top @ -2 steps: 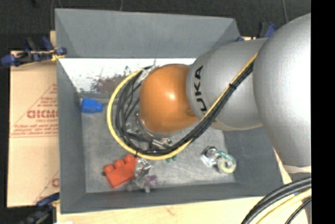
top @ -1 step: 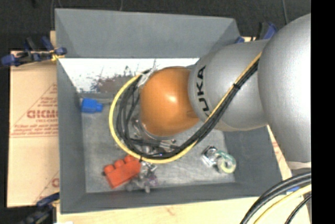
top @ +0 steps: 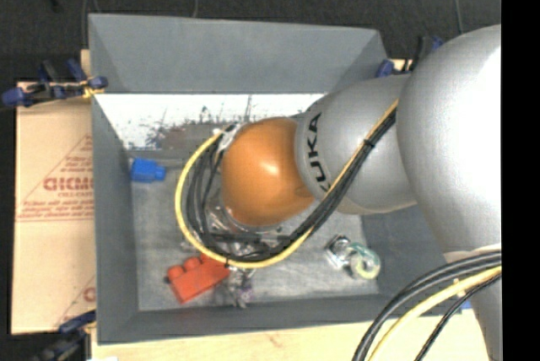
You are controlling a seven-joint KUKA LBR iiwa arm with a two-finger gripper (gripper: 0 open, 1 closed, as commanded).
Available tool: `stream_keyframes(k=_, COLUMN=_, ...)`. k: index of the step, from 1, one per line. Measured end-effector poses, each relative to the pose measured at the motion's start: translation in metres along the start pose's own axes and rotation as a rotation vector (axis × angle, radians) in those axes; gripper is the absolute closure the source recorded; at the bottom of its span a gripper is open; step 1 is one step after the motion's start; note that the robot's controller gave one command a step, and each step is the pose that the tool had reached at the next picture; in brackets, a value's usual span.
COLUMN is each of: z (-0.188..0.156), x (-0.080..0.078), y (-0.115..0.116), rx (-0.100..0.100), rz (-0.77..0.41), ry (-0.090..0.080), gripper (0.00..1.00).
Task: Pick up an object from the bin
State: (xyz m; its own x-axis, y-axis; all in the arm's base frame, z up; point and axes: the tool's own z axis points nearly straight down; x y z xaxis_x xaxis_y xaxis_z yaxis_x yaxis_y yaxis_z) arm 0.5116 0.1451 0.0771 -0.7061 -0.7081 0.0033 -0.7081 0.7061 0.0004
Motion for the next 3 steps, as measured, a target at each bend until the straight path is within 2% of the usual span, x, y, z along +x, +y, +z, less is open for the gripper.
stream_keyframes(k=1, z=0.000, x=-0.014, y=0.011, rx=0.005, rz=-0.182, ry=0.007, gripper=0.00)
stream_keyframes(k=2, z=-0.001, x=-0.015, y=0.011, rx=0.005, rz=-0.180, ry=0.004, gripper=1.00)
stream_keyframes(k=3, z=-0.098, x=-0.017, y=0.009, rx=0.006, rz=-0.175, ry=-0.012, gripper=1.00)
